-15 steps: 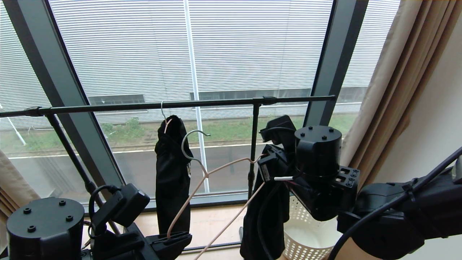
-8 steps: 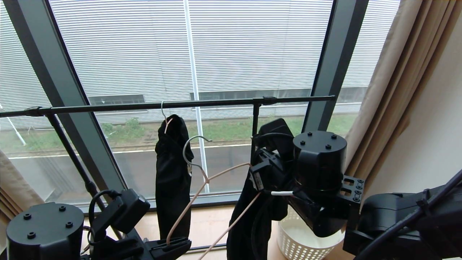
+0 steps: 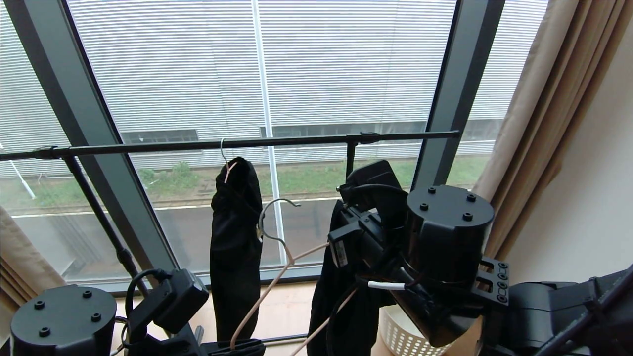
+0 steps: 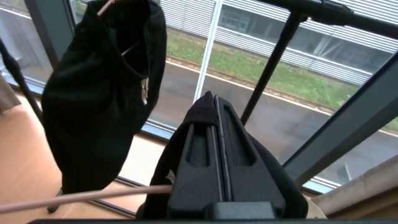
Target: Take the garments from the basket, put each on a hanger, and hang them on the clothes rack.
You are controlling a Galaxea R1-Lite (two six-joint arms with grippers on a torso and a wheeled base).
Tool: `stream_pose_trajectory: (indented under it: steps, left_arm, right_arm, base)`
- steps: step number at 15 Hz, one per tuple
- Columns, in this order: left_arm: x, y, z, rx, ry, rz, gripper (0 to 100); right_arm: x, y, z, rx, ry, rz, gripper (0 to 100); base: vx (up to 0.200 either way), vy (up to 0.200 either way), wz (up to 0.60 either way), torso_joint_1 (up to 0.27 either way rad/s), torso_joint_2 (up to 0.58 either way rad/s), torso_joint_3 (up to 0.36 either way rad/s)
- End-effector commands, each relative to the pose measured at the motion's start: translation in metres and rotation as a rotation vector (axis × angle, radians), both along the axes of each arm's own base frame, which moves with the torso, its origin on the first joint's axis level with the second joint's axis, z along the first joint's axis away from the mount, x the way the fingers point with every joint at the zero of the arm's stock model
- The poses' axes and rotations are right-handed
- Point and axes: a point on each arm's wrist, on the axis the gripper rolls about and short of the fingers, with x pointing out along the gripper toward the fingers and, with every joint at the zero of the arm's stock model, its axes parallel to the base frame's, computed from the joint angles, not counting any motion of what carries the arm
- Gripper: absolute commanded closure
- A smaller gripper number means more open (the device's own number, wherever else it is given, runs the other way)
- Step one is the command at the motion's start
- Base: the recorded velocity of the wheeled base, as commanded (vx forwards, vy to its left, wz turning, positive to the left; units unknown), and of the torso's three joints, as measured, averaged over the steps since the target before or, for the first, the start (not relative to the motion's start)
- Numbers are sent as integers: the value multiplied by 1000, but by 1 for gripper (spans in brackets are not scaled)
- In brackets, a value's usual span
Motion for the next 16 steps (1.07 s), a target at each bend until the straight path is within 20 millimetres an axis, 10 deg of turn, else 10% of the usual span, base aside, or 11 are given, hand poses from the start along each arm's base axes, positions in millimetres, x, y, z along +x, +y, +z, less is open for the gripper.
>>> stream_pose_trajectory:
  steps: [1,16]
  left_arm:
    - [1,0,0,-1,-1,4,100]
    - [3,-1,-2,-9,-10,6,100]
  right_arm:
    - [-10,2,5,12,-5,28,100]
    - [-67,19,20,75,-2,188,100]
  base:
    - [0,0,0,0,0,0]
    - [0,0,0,0,0,0]
